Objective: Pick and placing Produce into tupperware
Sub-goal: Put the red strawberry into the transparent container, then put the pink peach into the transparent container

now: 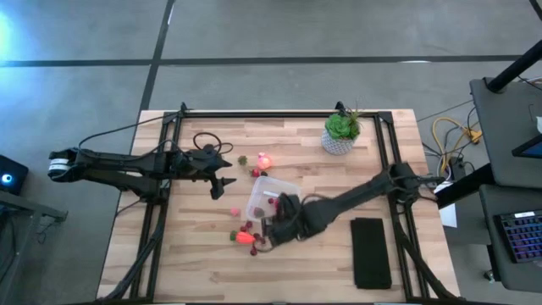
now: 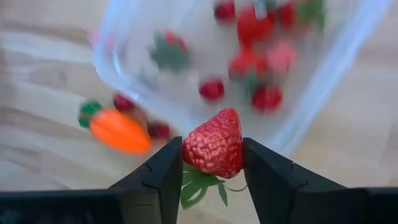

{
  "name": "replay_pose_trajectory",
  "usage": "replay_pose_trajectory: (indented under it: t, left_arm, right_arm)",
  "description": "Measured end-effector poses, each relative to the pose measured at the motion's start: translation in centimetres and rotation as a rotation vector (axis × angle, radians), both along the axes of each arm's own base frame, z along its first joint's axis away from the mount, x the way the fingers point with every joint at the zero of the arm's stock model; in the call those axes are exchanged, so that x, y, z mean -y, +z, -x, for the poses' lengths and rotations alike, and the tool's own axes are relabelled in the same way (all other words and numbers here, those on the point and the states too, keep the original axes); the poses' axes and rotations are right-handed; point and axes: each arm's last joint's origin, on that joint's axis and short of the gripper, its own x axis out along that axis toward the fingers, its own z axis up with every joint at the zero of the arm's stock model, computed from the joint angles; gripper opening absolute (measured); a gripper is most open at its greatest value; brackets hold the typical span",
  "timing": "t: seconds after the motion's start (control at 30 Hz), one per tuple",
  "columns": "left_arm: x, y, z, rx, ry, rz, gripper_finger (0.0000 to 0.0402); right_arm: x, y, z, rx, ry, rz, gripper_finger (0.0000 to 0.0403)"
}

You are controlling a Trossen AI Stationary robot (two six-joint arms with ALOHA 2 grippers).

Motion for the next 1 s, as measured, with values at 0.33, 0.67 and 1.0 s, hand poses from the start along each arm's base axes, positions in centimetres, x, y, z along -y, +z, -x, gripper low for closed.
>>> replay_pose_trajectory:
  t: [0.33, 0.67, 1.0]
  left_arm:
    - [0.0, 0.1, -0.1, 0.016, 0.000, 0.000, 0.0262]
    - [0.0, 0.1, -0.1, 0.017, 0.001, 0.001, 0.0262]
    - [0.0, 0.1, -0.5, 0.026, 0.001, -0.001, 0.0262]
  right_arm:
    - [6.3, -0.2, -1.7, -0.099, 0.233, 0.123, 0.0214]
    - [4.8, 0.9, -1.1, -0.097, 0.425, 0.189, 0.0271]
    - [-1.8, 2.0, 1.7, -0.070, 0.585, 0.277, 0.0243]
